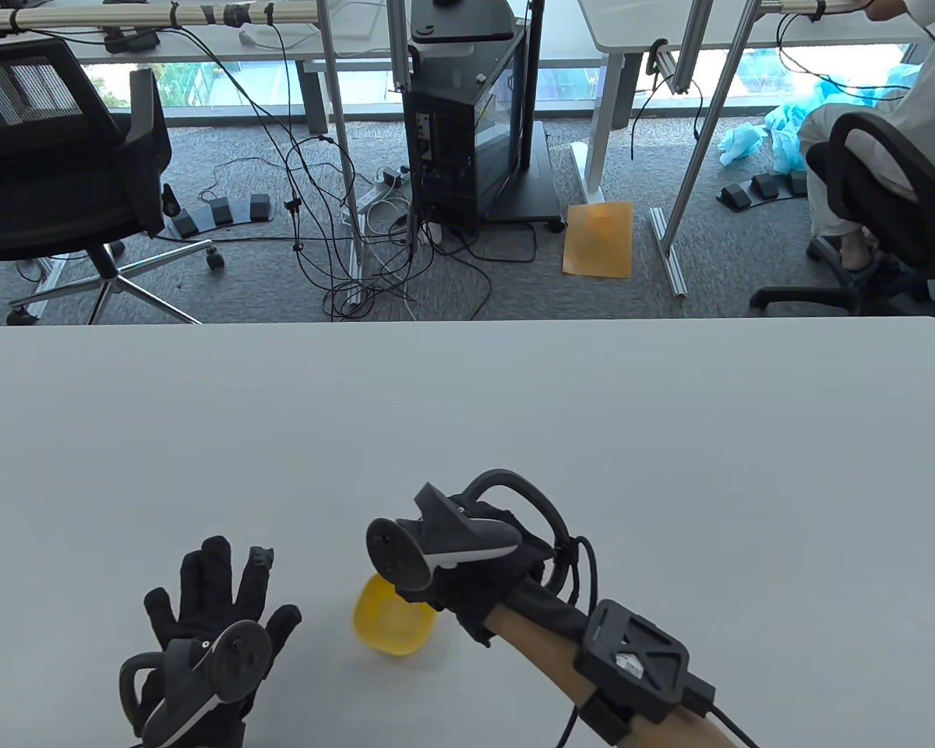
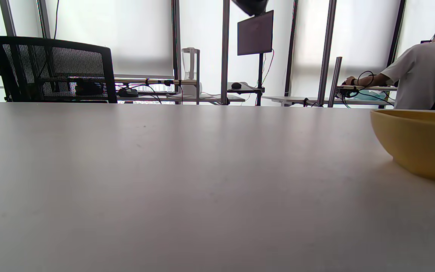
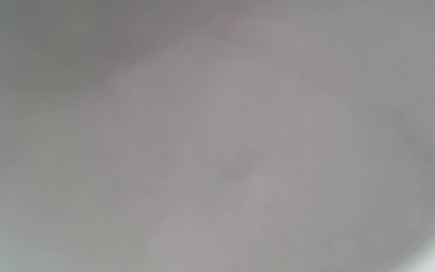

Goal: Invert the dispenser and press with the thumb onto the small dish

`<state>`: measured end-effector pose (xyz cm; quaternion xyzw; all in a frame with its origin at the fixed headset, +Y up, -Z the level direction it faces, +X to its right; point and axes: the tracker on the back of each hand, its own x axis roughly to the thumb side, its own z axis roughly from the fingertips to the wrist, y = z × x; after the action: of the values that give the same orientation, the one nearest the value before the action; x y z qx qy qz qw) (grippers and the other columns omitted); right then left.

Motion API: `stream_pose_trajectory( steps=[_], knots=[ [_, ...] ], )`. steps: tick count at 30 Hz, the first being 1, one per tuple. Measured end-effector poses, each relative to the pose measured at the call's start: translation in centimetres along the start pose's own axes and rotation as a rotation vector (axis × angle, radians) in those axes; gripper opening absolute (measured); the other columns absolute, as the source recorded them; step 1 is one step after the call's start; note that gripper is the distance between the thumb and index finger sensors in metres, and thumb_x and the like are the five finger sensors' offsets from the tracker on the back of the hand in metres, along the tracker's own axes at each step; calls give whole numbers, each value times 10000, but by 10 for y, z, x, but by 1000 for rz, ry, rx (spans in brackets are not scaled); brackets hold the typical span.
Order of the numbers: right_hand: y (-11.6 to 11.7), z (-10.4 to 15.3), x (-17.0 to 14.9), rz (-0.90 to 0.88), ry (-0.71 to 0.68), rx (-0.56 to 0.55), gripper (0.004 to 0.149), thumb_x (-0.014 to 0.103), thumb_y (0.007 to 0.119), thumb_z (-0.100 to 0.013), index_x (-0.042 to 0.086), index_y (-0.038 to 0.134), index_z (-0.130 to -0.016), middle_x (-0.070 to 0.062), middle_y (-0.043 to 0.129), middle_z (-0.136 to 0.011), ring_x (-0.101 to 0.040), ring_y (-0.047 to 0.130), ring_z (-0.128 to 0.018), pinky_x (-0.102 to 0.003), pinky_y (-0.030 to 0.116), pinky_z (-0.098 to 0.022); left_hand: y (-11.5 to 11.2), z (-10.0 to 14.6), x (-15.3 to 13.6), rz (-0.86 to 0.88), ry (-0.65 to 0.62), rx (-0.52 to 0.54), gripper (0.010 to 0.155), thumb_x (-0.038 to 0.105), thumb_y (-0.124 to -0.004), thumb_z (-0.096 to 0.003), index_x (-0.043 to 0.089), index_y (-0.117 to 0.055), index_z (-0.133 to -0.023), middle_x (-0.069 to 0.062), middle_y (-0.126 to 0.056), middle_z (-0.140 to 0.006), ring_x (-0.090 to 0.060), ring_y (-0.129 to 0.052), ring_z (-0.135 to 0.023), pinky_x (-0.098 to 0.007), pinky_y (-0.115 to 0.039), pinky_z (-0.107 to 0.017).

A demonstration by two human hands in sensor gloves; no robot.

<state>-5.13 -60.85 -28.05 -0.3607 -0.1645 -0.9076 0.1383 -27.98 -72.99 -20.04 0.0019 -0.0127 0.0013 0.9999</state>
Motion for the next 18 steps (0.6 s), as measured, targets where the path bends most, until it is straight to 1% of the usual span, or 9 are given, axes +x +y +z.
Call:
stream_pose_trajectory(
  steps=[1, 2, 3, 8, 13, 15, 18],
  knots=[
    [2, -9, 4, 5, 6, 62, 781, 559, 760, -578, -119, 759, -965, -321, 905, -759, -376, 1035, -539, -542, 865, -378, 1, 1, 0, 3, 0, 5, 780, 701, -379, -561, 307, -396, -1233, -228, -289, -1289, -507, -391, -1172, -785, -349, -715],
    [2, -12, 6, 7, 4, 80, 782, 559, 760, -578, -121, 758, -965, -320, 905, -758, -377, 1034, -539, -542, 865, -378, 1, 1, -1, 4, -1, 7, 780, 701, -380, -560, 307, -396, -1233, -229, -289, -1289, -505, -392, -1172, -784, -350, -715],
    [4, -23, 10, 7, -2, 129, 781, 553, 761, -582, -129, 759, -963, -328, 905, -756, -381, 1034, -537, -547, 863, -376, 2, 1, -1, 7, 0, 11, 781, 702, -379, -560, 306, -394, -1233, -229, -289, -1289, -507, -392, -1172, -784, -349, -715],
    [13, -52, 20, -10, 35, 352, 784, 540, 759, -591, -150, 754, -964, -343, 901, -754, -396, 1030, -536, -558, 856, -377, 5, 3, -2, 16, 0, 33, 779, 701, -380, -561, 307, -394, -1234, -229, -290, -1288, -508, -391, -1171, -783, -350, -716],
    [17, -72, 26, -23, 54, 449, 789, 524, 764, -598, -178, 761, -956, -365, 909, -741, -412, 1033, -523, -572, 855, -365, 6, 3, -1, 15, -4, 40, 779, 702, -378, -561, 310, -394, -1233, -228, -290, -1288, -504, -391, -1174, -783, -350, -716],
    [22, -81, 29, -24, 60, 484, 791, 522, 764, -599, -188, 770, -950, -368, 918, -732, -412, 1041, -511, -573, 860, -355, 6, 3, -2, 17, -4, 43, 780, 702, -378, -561, 308, -392, -1234, -229, -288, -1289, -505, -391, -1173, -783, -349, -716],
    [36, -95, 36, -21, 62, 566, 793, 515, 763, -600, -201, 789, -937, -371, 939, -711, -412, 1058, -483, -567, 876, -329, 6, 3, -2, 18, -2, 41, 780, 702, -379, -561, 307, -393, -1234, -229, -289, -1289, -506, -392, -1172, -784, -350, -715]
  ],
)
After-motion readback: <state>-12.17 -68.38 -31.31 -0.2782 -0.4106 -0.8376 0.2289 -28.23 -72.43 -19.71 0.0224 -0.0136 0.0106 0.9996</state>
